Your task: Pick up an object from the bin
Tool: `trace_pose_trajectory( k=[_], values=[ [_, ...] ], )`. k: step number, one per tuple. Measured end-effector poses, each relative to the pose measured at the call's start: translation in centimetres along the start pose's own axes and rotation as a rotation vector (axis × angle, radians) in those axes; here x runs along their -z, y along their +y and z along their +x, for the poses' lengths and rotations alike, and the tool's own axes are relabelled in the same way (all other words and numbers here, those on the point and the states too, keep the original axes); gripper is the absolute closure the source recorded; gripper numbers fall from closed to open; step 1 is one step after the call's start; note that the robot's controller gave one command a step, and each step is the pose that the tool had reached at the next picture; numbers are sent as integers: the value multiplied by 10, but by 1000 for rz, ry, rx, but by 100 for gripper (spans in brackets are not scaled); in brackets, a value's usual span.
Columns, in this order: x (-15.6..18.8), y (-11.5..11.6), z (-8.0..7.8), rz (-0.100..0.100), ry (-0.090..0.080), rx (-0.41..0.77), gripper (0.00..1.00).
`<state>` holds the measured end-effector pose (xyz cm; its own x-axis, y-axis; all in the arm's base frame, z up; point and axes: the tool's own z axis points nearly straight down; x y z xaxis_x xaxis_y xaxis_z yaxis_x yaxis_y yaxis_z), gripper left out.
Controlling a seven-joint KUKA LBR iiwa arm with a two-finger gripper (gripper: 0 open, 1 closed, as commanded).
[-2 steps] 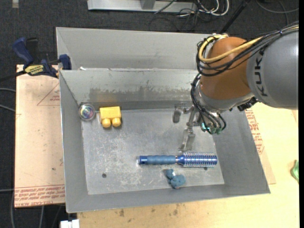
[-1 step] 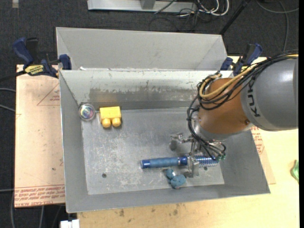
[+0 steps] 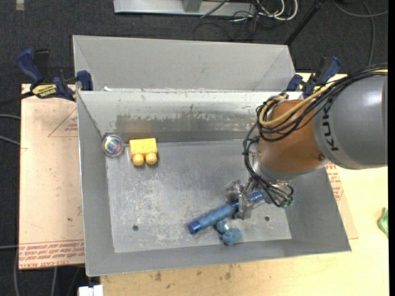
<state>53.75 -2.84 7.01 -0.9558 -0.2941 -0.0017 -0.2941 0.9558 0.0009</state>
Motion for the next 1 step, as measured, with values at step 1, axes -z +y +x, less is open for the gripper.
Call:
trace_pose_trajectory(
  k=[1],
  values=[
    [159,-12,-4,4,-8,-20,100]
  ],
)
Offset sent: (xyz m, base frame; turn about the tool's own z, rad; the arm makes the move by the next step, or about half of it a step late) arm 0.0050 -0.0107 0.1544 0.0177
